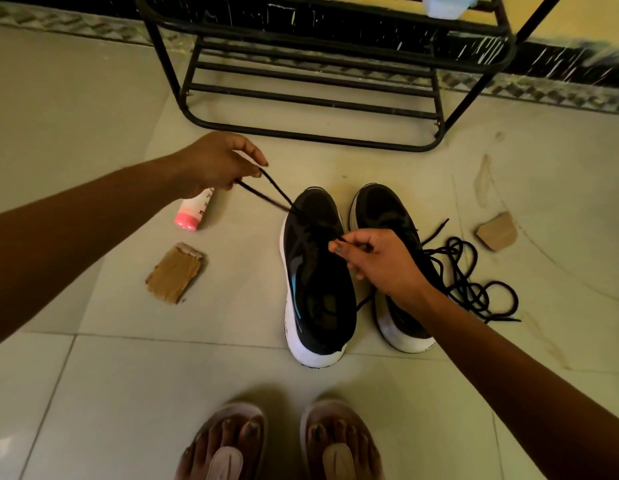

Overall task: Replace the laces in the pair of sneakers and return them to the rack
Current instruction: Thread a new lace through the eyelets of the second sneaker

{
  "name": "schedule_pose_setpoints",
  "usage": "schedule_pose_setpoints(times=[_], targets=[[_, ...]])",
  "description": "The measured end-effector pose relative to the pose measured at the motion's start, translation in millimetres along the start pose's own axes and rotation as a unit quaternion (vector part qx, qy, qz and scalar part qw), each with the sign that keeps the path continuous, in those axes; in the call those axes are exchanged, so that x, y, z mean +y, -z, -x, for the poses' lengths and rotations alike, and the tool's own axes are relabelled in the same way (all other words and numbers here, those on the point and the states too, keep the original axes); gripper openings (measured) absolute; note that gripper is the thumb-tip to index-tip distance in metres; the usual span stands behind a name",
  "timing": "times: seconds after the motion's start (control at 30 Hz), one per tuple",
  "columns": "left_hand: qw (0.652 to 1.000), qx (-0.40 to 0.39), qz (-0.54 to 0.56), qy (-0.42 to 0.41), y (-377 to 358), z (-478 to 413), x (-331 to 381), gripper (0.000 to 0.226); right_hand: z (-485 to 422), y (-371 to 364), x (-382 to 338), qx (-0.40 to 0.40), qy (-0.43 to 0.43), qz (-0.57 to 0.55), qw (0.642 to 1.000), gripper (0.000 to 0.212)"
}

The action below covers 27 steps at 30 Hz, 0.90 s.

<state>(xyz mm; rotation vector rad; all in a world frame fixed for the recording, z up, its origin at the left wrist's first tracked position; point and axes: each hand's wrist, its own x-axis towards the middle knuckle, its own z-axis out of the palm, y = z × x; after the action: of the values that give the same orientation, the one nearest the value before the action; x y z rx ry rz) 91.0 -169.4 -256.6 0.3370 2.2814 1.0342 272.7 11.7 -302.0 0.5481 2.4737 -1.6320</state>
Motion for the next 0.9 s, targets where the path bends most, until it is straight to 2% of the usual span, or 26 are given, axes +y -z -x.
schedule_pose_setpoints(times=[0.1,0.13,0.2,0.3,0.4,0.57,0.7,0.83,0.9], targets=[[0.972,0.030,-0.204,-0.117,-9,4,-8,0.015,-5,7,-2,-0.001,-0.010,-0.003,1.000,0.016],[0.961,0.026,-0.231,-0.153,-15,6,-7,0.020,-6,7,-3,-0.005,-0.010,-0.003,1.000,0.017],[0.958,-0.034,-0.194,-0.207,-29,13,-3,0.032,-9,5,-6,-0.013,-0.004,0.013,1.000,0.018],[0.970,-0.136,-0.108,-0.172,-56,22,7,0.039,-11,-1,-11,-0.014,0.013,0.050,0.999,0.015],[0.972,-0.118,-0.130,-0.157,-72,19,3,0.036,-12,-3,-12,-0.008,0.025,0.075,0.997,0.013],[0.981,-0.099,-0.079,-0.150,-67,16,-11,0.011,-12,0,-7,0.025,0.012,0.056,0.998,0.018],[0.987,-0.089,-0.057,-0.124,-58,12,-20,0.014,-13,0,-1,0.045,-0.005,-0.002,0.999,0.013],[0.989,-0.079,-0.052,-0.114,-68,15,-28,0.024,-15,-5,2,0.016,-0.002,0.076,0.997,0.005],[0.988,-0.067,-0.078,-0.119,-75,17,-31,0.024,-14,-8,3,-0.011,-0.005,0.115,0.993,0.010]])
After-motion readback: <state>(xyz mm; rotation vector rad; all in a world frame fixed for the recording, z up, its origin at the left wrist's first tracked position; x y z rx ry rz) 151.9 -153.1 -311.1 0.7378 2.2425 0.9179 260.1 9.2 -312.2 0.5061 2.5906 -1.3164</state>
